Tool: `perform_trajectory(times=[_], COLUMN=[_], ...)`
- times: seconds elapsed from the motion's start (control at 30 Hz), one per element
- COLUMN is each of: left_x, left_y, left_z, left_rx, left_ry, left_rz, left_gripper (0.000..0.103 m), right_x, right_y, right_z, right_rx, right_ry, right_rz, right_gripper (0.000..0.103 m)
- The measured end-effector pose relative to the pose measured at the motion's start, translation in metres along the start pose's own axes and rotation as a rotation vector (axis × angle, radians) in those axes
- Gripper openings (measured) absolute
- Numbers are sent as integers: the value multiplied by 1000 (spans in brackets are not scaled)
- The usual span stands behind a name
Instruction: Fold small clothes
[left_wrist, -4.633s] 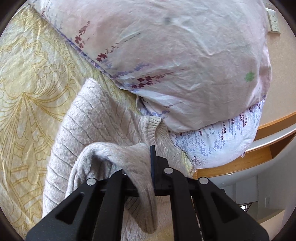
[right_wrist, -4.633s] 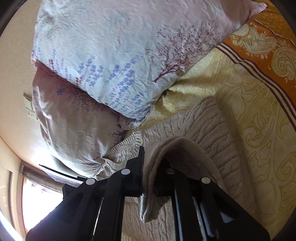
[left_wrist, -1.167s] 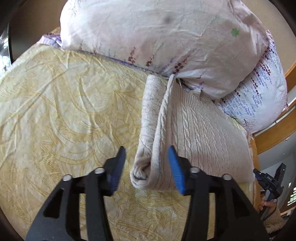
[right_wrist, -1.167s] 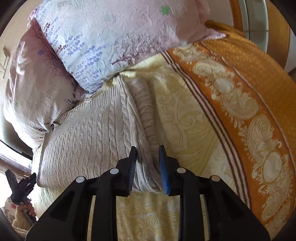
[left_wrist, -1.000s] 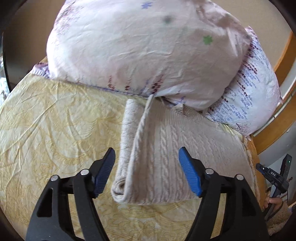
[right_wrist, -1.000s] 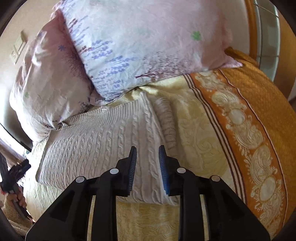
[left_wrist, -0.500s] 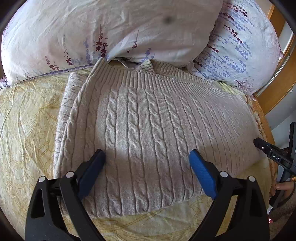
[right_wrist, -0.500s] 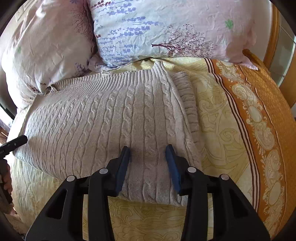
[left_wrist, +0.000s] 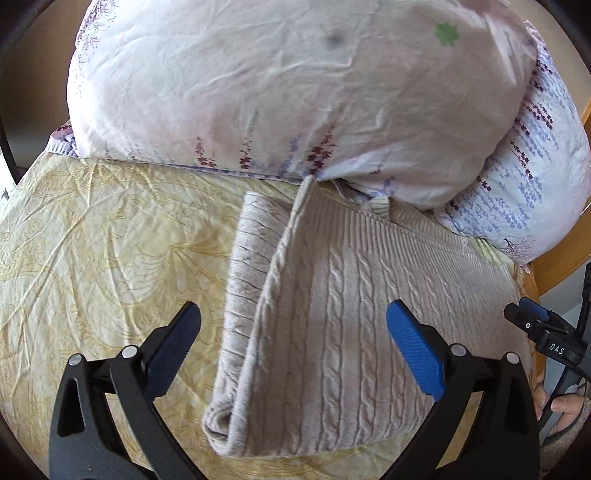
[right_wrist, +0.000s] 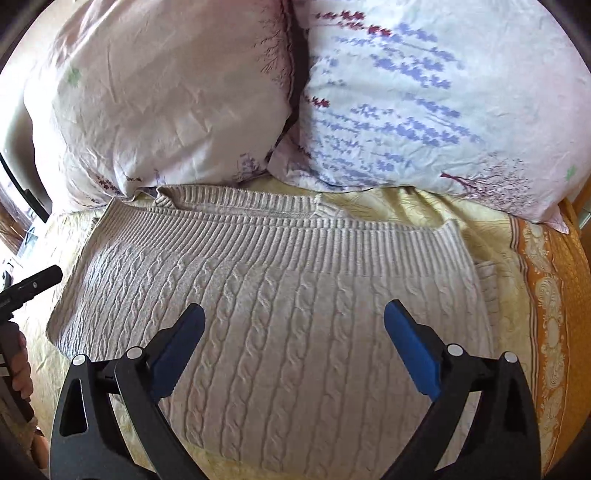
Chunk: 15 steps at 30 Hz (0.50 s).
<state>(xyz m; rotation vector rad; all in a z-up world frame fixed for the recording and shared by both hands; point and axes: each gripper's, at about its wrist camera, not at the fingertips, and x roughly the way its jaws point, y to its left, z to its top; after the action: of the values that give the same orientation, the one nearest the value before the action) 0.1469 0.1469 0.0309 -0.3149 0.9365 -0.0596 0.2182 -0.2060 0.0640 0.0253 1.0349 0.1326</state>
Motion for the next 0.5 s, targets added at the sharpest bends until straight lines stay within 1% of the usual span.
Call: perform_trajectory(times=[0.07,0.13,0.2,0.33,0.5], left_x=[3,8,15,26,41], left_y=[9,17,24,27,21], left_z=[5,9,11,12,13], left_rx=[-13,-32,-49,-51,-10], left_ry=[13,34,57,95,142], left_rz=[-22,-50,-67,-107,-115], left_gripper=[101,100,100,100,100], right_x=[12,24,32,37,44], right_y=[6,11,15,16,17], right_z=[1,1,-3,-9,-9], right_rx=[18,24,21,36,51], right_ry=[32,75,101,97,112], right_rz=[11,-23,-77,-140,-172], right_gripper=[100,100,100,102,102])
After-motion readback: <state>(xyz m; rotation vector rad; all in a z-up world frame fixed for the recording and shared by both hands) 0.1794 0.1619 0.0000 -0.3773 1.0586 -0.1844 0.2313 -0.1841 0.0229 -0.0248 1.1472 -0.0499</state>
